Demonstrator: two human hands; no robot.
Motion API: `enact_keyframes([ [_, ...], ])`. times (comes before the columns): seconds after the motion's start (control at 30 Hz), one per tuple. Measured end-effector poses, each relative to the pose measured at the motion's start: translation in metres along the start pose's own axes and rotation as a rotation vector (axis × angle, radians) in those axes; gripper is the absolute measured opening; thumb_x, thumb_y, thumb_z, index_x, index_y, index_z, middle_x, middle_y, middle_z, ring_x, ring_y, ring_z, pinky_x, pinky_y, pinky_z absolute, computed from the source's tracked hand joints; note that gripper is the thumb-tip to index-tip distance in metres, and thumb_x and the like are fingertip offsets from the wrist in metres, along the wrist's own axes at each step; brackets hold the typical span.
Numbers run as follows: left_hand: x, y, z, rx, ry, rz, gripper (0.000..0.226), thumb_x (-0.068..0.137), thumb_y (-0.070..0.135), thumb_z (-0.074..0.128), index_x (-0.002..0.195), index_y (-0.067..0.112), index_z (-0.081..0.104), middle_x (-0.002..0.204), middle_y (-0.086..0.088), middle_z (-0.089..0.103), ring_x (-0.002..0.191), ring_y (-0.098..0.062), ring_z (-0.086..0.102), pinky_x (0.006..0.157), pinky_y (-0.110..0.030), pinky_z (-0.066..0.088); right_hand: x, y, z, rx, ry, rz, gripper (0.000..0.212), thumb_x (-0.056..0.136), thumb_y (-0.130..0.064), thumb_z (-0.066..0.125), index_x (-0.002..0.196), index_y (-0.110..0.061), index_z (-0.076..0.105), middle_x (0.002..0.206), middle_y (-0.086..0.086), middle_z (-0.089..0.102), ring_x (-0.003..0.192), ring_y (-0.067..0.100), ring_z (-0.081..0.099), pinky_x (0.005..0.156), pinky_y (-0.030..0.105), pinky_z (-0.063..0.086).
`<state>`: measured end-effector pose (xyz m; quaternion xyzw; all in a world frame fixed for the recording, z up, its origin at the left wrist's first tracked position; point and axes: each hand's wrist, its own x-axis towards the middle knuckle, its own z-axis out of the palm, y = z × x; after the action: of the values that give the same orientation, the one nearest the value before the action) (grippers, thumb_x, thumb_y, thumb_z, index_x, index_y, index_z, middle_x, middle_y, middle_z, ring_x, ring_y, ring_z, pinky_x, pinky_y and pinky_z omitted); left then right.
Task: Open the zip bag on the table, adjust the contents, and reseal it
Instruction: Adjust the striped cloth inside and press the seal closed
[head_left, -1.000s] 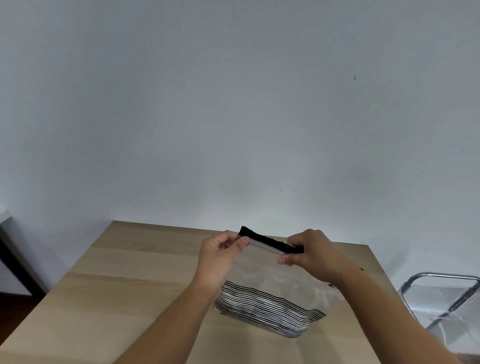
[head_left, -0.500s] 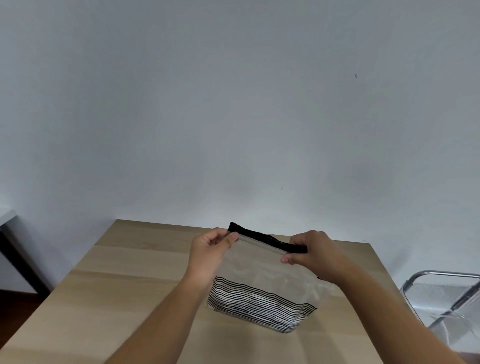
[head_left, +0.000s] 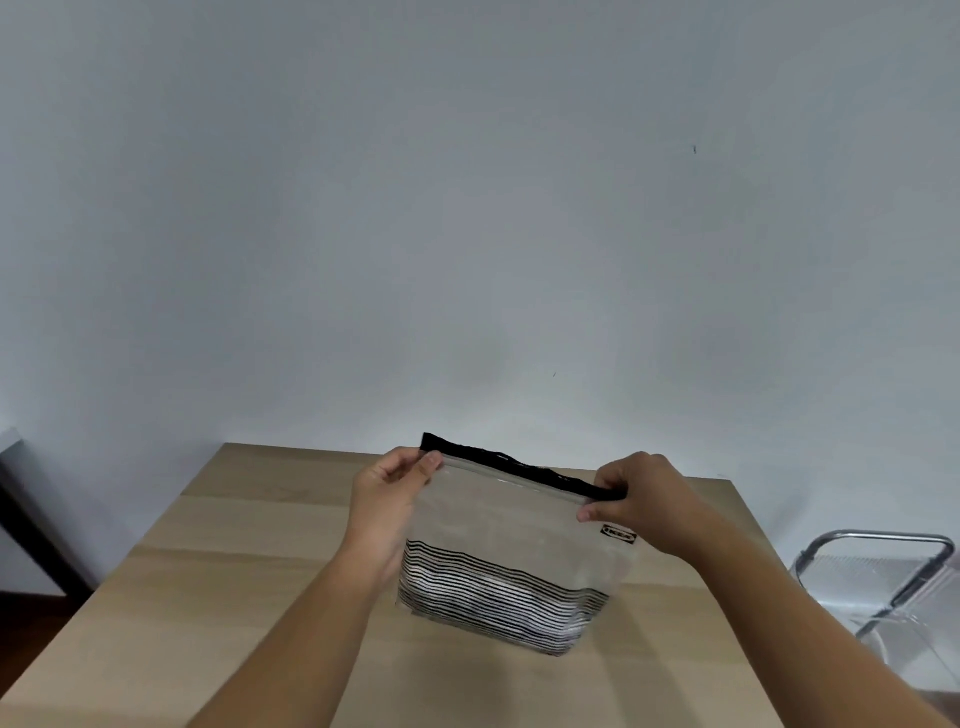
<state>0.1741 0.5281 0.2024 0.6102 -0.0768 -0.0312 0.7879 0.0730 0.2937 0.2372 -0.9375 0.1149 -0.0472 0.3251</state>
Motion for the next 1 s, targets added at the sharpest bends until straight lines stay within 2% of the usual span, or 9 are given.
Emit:
enact_keyframes([
  [0.07, 0.003, 0.001, -0.003, 0.027, -0.002, -0.002, 0.009, 0.082, 0.004, 0.064, 0.075, 0.008, 0.067, 0.062, 0.007, 0.066, 0.051, 0.007, 0.053, 0.052, -0.004, 0.04, -0.001, 0.003, -0.002, -0.001, 0.025, -0.003, 0.042, 0.067, -0.031, 0.081, 0.048, -0.015, 0.047, 0.042, -0.006, 0.043, 0.044, 0.012, 0.036, 0.048, 0.026, 0.03],
  [0.17, 0.003, 0.0, -0.002, 0.027, 0.001, -0.024, 0.009, 0.082, 0.005, 0.064, 0.075, 0.01, 0.067, 0.069, 0.001, 0.065, 0.051, 0.007, 0.053, 0.051, -0.004, 0.04, -0.002, 0.003, -0.001, -0.006, 0.032, -0.012, 0.037, 0.069, -0.03, 0.079, 0.054, -0.008, 0.054, 0.05, 0.007, 0.058, 0.045, 0.012, 0.043, 0.05, 0.026, 0.033],
  [0.33, 0.005, 0.001, -0.004, -0.07, 0.074, -0.064, 0.013, 0.083, 0.003, 0.064, 0.073, 0.011, 0.066, 0.063, 0.006, 0.066, 0.047, 0.006, 0.055, 0.045, -0.005, 0.04, -0.005, 0.002, -0.003, 0.067, 0.035, 0.02, 0.027, 0.068, -0.026, 0.081, 0.05, -0.026, 0.062, 0.04, -0.014, 0.055, 0.04, 0.002, 0.042, 0.041, 0.013, 0.031],
  [0.47, 0.009, 0.001, -0.01, -0.033, 0.074, -0.063, 0.015, 0.083, 0.004, 0.064, 0.073, 0.015, 0.066, 0.062, 0.009, 0.068, 0.048, 0.008, 0.055, 0.047, -0.003, 0.04, -0.007, 0.006, -0.008, 0.081, 0.071, 0.03, 0.039, 0.068, -0.023, 0.081, 0.04, -0.027, 0.054, 0.033, -0.015, 0.045, 0.035, 0.005, 0.035, 0.036, 0.013, 0.028],
  [0.63, 0.006, 0.0, -0.009, -0.055, 0.083, -0.069, 0.014, 0.083, 0.004, 0.063, 0.074, 0.014, 0.065, 0.06, 0.009, 0.069, 0.049, 0.008, 0.057, 0.047, -0.004, 0.042, -0.007, 0.007, -0.005, 0.063, 0.057, 0.029, 0.033, 0.07, -0.024, 0.08, 0.048, -0.023, 0.056, 0.034, -0.014, 0.045, 0.038, 0.005, 0.035, 0.039, 0.015, 0.023],
  [0.73, 0.004, 0.003, -0.009, -0.058, 0.045, -0.048, 0.013, 0.084, 0.005, 0.063, 0.075, 0.014, 0.065, 0.057, 0.014, 0.069, 0.052, 0.007, 0.058, 0.049, -0.004, 0.042, -0.011, 0.007, -0.01, 0.056, -0.014, 0.019, 0.014, 0.069, -0.026, 0.081, 0.065, -0.027, 0.067, 0.055, -0.018, 0.061, 0.053, -0.001, 0.05, 0.047, 0.011, 0.034],
  [0.83, 0.002, 0.005, -0.004, -0.005, -0.027, -0.04, 0.009, 0.084, 0.011, 0.063, 0.081, 0.017, 0.068, 0.066, 0.012, 0.07, 0.059, 0.004, 0.059, 0.056, -0.007, 0.044, -0.015, 0.001, -0.02, -0.084, -0.053, -0.007, 0.039, 0.068, -0.038, 0.079, 0.1, -0.046, 0.059, 0.09, -0.031, 0.06, 0.08, -0.021, 0.049, 0.062, 0.0, 0.038],
  [0.93, -0.004, 0.007, 0.006, 0.038, -0.123, 0.006, 0.013, 0.085, 0.011, 0.062, 0.082, 0.021, 0.071, 0.068, 0.011, 0.073, 0.063, 0.003, 0.061, 0.061, -0.008, 0.047, -0.009, -0.014, -0.027, -0.086, -0.039, -0.077, 0.049, 0.068, -0.04, 0.079, 0.112, -0.043, 0.058, 0.103, -0.029, 0.06, 0.099, -0.01, 0.053, 0.075, 0.01, 0.039],
  [1.0, -0.009, 0.009, 0.016, 0.08, -0.176, 0.061, 0.02, 0.084, 0.008, 0.064, 0.074, 0.023, 0.073, 0.068, 0.01, 0.073, 0.064, 0.002, 0.061, 0.065, -0.009, 0.048, -0.003, -0.03, -0.026, -0.055, -0.037, -0.132, 0.045, 0.067, -0.04, 0.079, 0.109, -0.039, 0.062, 0.102, -0.024, 0.064, 0.099, -0.004, 0.057, 0.081, 0.019, 0.042],
])
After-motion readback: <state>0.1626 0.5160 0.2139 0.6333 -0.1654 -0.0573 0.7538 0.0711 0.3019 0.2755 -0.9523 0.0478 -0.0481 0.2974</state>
